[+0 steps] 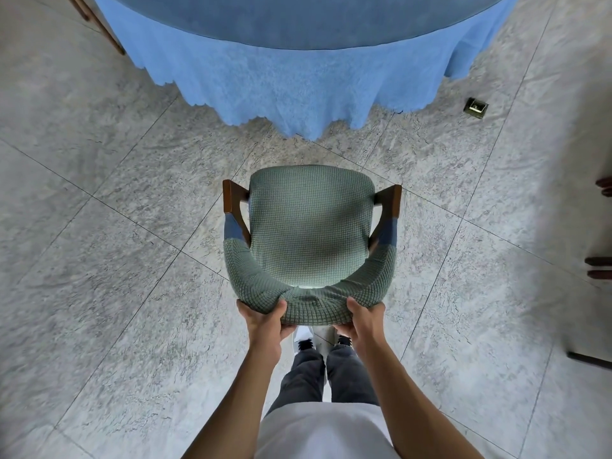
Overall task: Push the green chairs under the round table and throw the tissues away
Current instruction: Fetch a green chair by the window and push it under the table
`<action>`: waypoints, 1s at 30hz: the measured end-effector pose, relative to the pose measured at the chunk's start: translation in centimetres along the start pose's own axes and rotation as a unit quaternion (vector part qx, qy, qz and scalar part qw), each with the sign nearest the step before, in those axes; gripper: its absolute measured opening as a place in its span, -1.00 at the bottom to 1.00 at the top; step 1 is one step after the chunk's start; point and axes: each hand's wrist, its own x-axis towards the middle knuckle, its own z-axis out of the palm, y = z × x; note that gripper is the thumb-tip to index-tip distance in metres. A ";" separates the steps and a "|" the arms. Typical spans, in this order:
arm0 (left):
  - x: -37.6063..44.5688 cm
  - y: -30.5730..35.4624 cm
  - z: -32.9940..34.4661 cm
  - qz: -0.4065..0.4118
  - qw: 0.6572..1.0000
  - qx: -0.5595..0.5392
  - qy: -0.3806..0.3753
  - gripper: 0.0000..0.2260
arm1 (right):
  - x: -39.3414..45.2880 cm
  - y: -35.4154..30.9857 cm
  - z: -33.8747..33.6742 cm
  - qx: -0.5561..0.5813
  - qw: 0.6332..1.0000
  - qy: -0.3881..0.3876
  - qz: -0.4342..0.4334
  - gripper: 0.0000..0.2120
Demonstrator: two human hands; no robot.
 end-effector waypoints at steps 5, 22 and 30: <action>-0.1 0.2 0.2 0.012 1.000 -0.002 -0.004 -0.24 | -0.4 -0.2 0.2 -0.002 1.000 0.003 -0.018 -0.66; -0.6 -2.4 1.7 0.019 1.000 -0.015 -0.010 -0.14 | 0.8 -1.3 -1.9 -0.038 0.996 0.041 -0.070 -0.72; -1.5 -4.7 4.0 0.024 0.999 -0.015 -0.025 -0.18 | 0.8 -3.7 -4.6 -0.035 0.996 0.043 -0.066 -0.66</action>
